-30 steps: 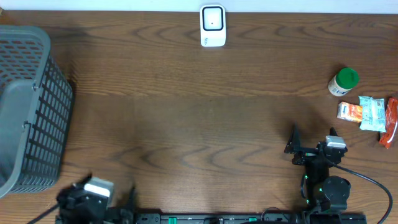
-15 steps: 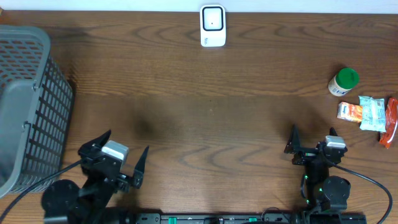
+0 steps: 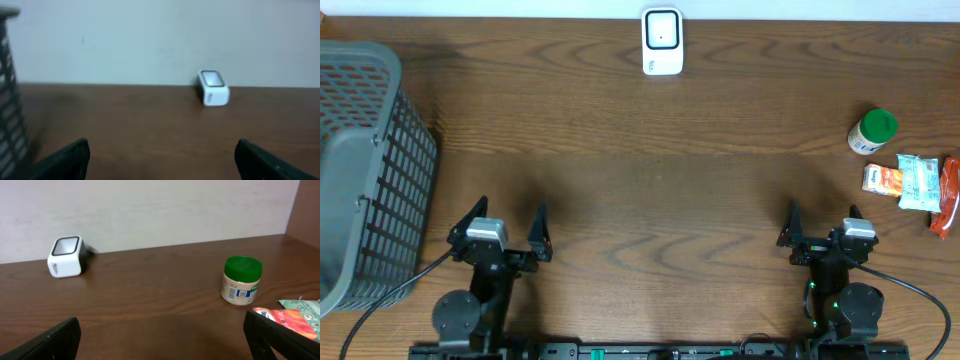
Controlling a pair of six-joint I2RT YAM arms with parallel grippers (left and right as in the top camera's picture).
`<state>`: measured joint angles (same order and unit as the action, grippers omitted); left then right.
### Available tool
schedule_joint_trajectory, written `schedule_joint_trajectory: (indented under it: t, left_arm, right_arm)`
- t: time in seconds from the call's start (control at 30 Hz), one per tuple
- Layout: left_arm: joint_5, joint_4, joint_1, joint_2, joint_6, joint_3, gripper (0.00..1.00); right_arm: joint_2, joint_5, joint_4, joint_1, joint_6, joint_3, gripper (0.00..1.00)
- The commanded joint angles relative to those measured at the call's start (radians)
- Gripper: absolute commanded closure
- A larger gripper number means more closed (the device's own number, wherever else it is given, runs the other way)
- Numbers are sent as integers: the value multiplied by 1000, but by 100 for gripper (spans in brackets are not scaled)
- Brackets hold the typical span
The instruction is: Scan the item barcode
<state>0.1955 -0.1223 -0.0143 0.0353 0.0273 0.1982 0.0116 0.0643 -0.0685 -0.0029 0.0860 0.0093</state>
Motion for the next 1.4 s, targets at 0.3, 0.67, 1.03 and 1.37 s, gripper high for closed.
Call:
schedule_joint_trajectory:
  t: [0.3,0.67,1.03,1.37]
  left_arm:
    - [-154,49,29,-34,9,-186,7]
    - [-163,52,29,-34,35,-194,7]
    - [-207,52,29,-34,105,-194,7]
    - [-208,52,29,-32,105,-194,7]
  right_arm:
    - [-6,-2,-1,6,-13,-4,1]
    - [-6,-2,-1,6,-13,-4,1]
    - [-6,-2,0,6,-13,-4,1]
    - [-6,-2,-1,6,-13,-4,1]
